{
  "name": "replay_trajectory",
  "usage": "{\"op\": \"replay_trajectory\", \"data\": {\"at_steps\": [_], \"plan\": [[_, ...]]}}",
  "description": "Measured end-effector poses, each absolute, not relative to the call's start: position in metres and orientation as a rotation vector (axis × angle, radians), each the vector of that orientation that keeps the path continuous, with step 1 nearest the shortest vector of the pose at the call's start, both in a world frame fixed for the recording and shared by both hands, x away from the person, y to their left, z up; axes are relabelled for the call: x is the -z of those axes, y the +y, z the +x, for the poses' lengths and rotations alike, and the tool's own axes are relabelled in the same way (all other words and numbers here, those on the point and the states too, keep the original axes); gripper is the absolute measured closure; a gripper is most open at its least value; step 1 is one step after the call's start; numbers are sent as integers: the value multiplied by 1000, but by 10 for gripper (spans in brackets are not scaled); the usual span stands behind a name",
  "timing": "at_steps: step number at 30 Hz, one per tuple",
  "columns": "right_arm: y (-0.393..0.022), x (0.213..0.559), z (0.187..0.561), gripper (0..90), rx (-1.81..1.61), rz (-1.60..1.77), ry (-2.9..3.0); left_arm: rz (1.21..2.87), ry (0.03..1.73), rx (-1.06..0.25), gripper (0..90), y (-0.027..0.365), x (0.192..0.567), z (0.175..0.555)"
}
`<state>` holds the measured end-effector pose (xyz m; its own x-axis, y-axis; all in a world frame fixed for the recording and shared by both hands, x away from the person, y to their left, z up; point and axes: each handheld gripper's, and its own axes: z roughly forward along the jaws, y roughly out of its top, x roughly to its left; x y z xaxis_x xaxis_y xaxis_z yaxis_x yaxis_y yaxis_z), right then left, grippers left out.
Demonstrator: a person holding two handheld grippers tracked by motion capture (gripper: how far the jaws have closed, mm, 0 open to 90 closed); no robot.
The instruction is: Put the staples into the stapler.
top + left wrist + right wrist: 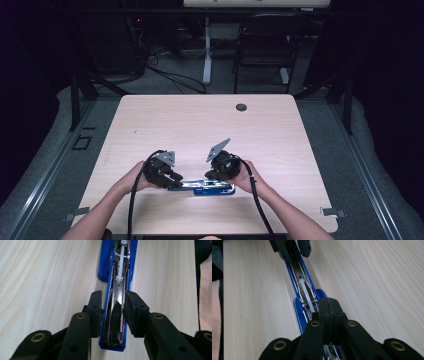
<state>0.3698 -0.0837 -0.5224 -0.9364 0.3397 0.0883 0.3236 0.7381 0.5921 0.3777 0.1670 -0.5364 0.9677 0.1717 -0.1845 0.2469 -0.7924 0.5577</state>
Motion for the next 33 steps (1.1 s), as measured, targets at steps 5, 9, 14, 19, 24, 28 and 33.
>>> {"op": "replay_trajectory", "data": {"at_steps": [5,9,14,19,24,28,33], "plan": [[-72,524,366,900,-1003,537,2904,2504,305,158,680,168,536,377],[-60,531,363,900,-985,513,2918,2503,308,154,676,170,536,376],[-55,537,361,900,-994,502,2917,2507,311,150,671,172,536,376],[-55,538,361,900,-1021,509,2910,2504,314,152,654,173,536,376],[-54,538,360,900,-1021,502,2908,2511,316,161,633,175,535,377],[-54,539,360,900,-1027,504,2906,2543,318,162,580,175,535,376],[-54,539,360,900,-1026,502,2905,2558,323,204,509,174,540,377]]}}
